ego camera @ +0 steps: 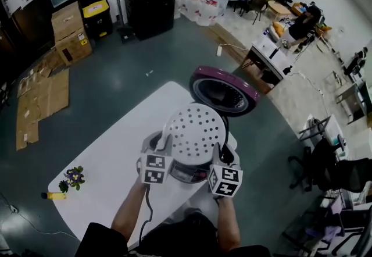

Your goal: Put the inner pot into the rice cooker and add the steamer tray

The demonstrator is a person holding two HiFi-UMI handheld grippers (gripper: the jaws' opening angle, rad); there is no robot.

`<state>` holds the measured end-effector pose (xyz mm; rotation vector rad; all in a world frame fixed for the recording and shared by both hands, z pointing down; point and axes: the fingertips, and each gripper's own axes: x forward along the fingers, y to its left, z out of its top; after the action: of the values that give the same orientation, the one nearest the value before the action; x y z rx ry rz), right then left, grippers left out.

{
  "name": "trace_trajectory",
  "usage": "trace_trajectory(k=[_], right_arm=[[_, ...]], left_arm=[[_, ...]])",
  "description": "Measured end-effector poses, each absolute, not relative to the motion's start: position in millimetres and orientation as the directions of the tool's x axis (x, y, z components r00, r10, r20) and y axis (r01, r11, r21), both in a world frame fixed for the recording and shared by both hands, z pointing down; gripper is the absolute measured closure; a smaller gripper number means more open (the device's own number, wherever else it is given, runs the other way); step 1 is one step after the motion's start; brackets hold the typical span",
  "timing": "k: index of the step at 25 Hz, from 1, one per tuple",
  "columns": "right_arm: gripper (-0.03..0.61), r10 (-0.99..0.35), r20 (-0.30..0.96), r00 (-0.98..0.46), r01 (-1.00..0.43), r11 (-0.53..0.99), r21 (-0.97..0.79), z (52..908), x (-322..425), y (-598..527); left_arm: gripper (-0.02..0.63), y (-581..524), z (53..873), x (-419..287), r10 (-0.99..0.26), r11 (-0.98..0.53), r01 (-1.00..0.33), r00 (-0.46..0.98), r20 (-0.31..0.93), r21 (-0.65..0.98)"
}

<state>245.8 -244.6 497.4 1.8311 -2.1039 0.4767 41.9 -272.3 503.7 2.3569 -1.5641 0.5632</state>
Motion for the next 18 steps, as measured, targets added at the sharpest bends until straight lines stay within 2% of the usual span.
trace_trajectory(k=[9,18], right_arm=[[0.499,-0.857,0.512,-0.060,-0.996,0.017,-0.087,533.0,273.4,-245.6],[0.499,-0.780,0.625,-0.029,-0.994,-0.046,-0.104,570.2,285.7,-241.8]], left_arm=[[0.503,-294.5,534.0,73.9,-0.751,-0.490,-0.871,0.401,0.525,-0.035],[0.491,-299.4,572.2,89.4,-0.665,-0.550,-0.829,0.360,0.654,-0.102]])
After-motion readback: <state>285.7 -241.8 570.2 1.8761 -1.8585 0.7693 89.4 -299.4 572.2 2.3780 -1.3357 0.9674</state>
